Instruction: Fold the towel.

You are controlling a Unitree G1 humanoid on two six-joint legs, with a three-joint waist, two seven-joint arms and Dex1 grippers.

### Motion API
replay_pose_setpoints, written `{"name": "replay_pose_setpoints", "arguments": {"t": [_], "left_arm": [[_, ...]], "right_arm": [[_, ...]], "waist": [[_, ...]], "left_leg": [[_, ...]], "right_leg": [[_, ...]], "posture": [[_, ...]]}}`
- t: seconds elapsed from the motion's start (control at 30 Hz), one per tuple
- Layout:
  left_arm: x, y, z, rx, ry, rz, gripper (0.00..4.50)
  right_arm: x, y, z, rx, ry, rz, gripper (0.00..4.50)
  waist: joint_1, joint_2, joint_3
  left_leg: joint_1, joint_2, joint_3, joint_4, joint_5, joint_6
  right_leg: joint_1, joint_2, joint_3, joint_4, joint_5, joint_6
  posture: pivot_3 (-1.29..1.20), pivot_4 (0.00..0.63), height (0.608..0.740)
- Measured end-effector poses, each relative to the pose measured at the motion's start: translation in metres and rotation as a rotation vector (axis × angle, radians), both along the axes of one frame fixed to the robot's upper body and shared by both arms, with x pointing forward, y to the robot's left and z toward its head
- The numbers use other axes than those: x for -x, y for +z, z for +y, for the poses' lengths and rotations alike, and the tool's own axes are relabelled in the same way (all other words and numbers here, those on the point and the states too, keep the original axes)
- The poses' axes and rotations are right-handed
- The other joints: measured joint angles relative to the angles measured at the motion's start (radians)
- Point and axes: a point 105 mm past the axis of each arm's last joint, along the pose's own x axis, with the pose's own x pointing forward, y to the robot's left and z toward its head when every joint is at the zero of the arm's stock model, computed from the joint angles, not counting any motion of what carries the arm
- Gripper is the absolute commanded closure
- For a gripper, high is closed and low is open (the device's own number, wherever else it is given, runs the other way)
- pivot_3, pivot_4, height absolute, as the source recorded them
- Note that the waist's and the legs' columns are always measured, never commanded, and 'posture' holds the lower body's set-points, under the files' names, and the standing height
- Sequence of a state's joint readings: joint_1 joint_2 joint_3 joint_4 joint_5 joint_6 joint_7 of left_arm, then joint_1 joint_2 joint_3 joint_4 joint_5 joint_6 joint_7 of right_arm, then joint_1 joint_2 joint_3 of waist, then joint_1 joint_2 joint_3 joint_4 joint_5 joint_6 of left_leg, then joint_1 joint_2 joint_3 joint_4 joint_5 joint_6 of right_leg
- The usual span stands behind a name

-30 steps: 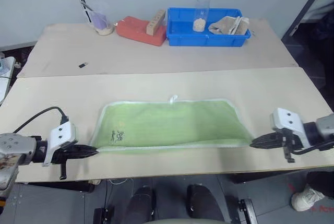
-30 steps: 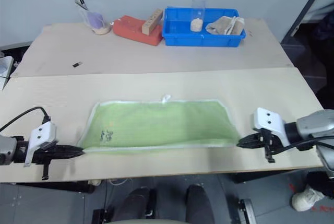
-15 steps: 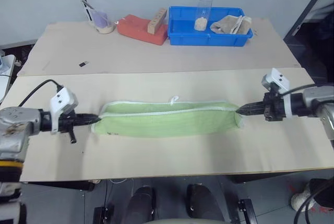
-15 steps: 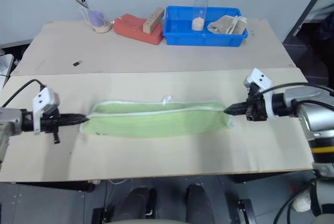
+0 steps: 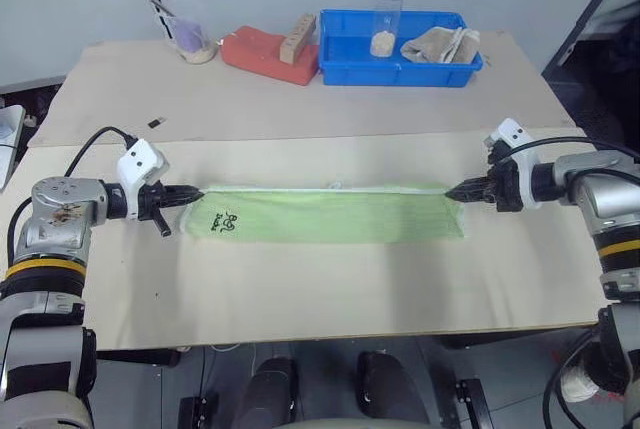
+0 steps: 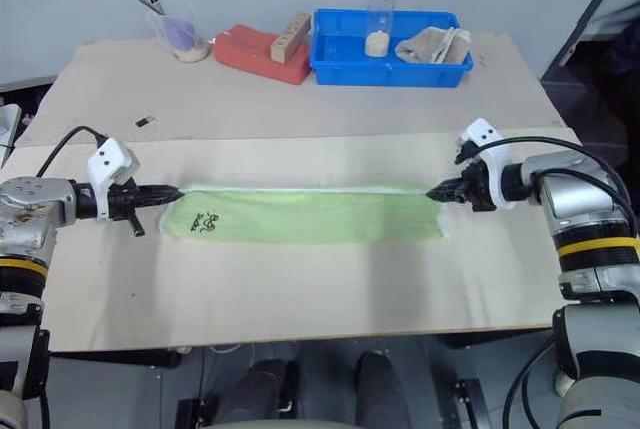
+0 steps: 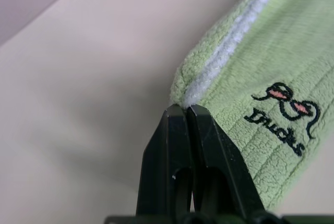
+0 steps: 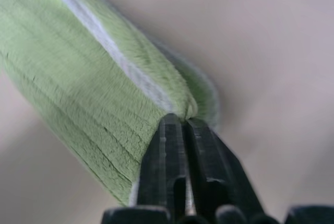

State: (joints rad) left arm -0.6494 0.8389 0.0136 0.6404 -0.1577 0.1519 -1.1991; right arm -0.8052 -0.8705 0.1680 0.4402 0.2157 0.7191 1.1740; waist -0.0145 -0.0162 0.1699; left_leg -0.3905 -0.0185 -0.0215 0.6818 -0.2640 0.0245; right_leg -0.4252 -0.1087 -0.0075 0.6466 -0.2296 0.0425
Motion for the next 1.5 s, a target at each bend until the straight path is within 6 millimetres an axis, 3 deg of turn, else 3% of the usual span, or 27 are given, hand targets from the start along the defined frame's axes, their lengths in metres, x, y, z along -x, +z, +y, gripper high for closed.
{"name": "replay_pose_setpoints", "arguments": {"t": [0.13, 0.23, 0.3, 0.47, 0.57, 0.7, 0.77, 0.87, 0.97, 1.13, 1.4, 1.5], "left_arm": [[-0.003, -0.001, 0.003, -0.014, 0.021, -0.012, 2.08], [-0.01, 0.002, 0.004, -0.02, 0.05, -0.055, 0.68], [-0.014, 0.009, 0.005, -0.026, 0.061, -0.091, 0.05], [-0.013, 0.034, -0.002, -0.025, 0.011, -0.211, 0.05], [0.011, 0.049, -0.035, 0.027, -0.161, -0.253, 0.05], [0.06, 0.04, -0.092, 0.133, -0.413, -0.106, 0.05], [0.076, 0.041, -0.109, 0.155, -0.497, -0.069, 0.05], [0.093, 0.052, -0.125, 0.151, -0.595, -0.074, 0.05], [0.096, 0.059, -0.134, 0.14, -0.636, -0.086, 0.05], [0.091, 0.054, -0.133, 0.134, -0.626, -0.074, 0.0], [0.093, 0.049, -0.13, 0.145, -0.63, -0.058, 0.0], [0.097, 0.049, -0.13, 0.175, -0.638, -0.043, 0.0]], "right_arm": [[-0.005, 0.007, -0.006, -0.006, -0.042, -0.047, 1.49], [-0.008, 0.015, -0.011, -0.014, -0.075, -0.091, 0.45], [-0.01, 0.02, -0.013, -0.017, -0.09, -0.124, 0.02], [0.001, 0.031, -0.021, -0.029, -0.123, -0.237, 0.02], [0.016, 0.025, -0.023, -0.04, -0.161, -0.298, 0.02], [0.036, -0.011, -0.019, -0.092, -0.285, -0.305, 0.02], [0.043, -0.028, -0.02, -0.102, -0.347, -0.279, 0.02], [0.048, -0.042, -0.021, -0.119, -0.429, -0.257, 0.02], [0.046, -0.052, -0.017, -0.175, -0.502, -0.224, 0.02], [0.042, -0.058, -0.007, -0.263, -0.527, -0.161, 1.48], [0.044, -0.062, -0.001, -0.269, -0.501, -0.123, 4.26], [0.044, -0.06, -0.004, -0.259, -0.501, -0.132, 4.46]], "waist": [[0.0, 0.0, 0.0], [0.0, 0.0, 0.0], [0.0, 0.0, 0.0], [0.002, 0.0, 0.0], [0.002, 0.0, 0.0], [0.002, 0.0, -0.001], [0.002, 0.0, -0.001], [0.002, -0.001, 0.0], [0.001, 0.0, -0.001], [-0.001, 0.0, -0.001], [0.002, 0.0, -0.001], [0.002, 0.0, -0.001]], "left_leg": [[0.0, 0.0, 0.0, 0.0, 0.0, 0.0], [0.0, 0.0, 0.0, 0.0, 0.0, 0.0], [0.0, 0.0, 0.0, 0.0, 0.0, 0.0], [-0.002, 0.0, -0.001, 0.0, 0.0, 0.0], [-0.003, 0.001, -0.002, 0.0, 0.0, 0.0], [-0.003, 0.001, -0.002, 0.0, -0.001, 0.001], [-0.002, 0.0, -0.001, 0.0, 0.0, 0.001], [0.004, 0.0, 0.0, 0.0, 0.0, 0.0], [0.007, 0.0, 0.0, 0.0, 0.0, 0.0], [0.006, 0.001, 0.001, -0.001, 0.0, 0.001], [0.005, 0.001, 0.001, -0.001, 0.0, 0.001], [0.005, 0.001, 0.001, -0.001, 0.0, 0.001]], "right_leg": [[0.0, 0.0, 0.0, 0.0, 0.0, 0.0], [0.0, 0.0, 0.0, 0.0, 0.0, 0.0], [0.0, 0.0, 0.0, 0.0, 0.0, 0.0], [0.0, 0.0, -0.001, 0.0, 0.0, 0.001], [0.0, -0.002, 0.0, -0.001, 0.001, 0.002], [0.001, -0.002, 0.003, -0.001, 0.002, 0.003], [0.0, -0.002, 0.004, -0.003, 0.002, 0.003], [0.004, 0.0, 0.007, -0.004, 0.002, 0.003], [0.006, 0.003, 0.009, -0.003, 0.002, 0.002], [0.003, 0.009, 0.017, -0.004, 0.002, 0.002], [0.004, 0.01, 0.021, -0.006, 0.002, 0.003], [0.004, 0.01, 0.021, -0.005, 0.002, 0.003]], "posture": [[0.0, 0.15, 0.74], [0.0, 0.15, 0.74], [0.0, 0.15, 0.74], [0.0, 0.15, 0.74], [0.0, 0.15, 0.74], [0.0, 0.15, 0.74], [0.0, 0.15, 0.74], [0.0, 0.15, 0.74], [0.0, 0.15, 0.74], [0.0, 0.15, 0.74], [0.0, 0.15, 0.74], [0.0, 0.15, 0.74]]}}
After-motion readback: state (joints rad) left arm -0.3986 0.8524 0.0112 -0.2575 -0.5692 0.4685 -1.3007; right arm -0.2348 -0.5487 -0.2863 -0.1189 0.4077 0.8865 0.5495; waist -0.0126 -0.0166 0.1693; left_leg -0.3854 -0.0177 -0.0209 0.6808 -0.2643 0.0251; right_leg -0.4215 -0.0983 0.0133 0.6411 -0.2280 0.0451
